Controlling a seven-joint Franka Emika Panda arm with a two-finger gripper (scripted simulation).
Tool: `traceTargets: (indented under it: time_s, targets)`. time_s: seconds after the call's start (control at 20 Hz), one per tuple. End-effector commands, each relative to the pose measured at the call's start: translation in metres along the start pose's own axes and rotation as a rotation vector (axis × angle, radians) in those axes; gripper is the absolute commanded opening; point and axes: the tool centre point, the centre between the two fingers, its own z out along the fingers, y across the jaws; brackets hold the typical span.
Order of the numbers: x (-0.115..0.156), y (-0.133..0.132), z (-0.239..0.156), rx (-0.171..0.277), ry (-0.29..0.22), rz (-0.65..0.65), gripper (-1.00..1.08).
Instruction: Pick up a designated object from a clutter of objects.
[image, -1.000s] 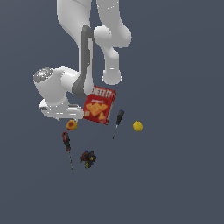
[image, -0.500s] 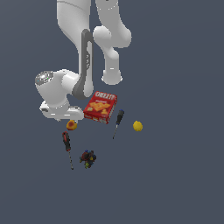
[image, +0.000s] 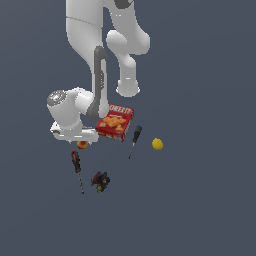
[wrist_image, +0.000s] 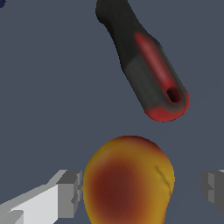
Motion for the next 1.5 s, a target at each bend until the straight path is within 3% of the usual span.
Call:
traceTargets:
  time_s: [0.0, 0.05, 0.85, 1.45]
  targets:
    - [-0.004, 0.007, 0.005, -0.003, -0.005, 0.012, 1.00]
    - [-0.004, 0.007, 0.005, -0.003, -0.005, 0.012, -1.00]
    - [-0.002, -0.001, -0.005, -0.002, 0.002, 0.004, -1.00]
    - [-0.017, -0.026, -0.063, -0.001, 0.002, 0.006, -1.00]
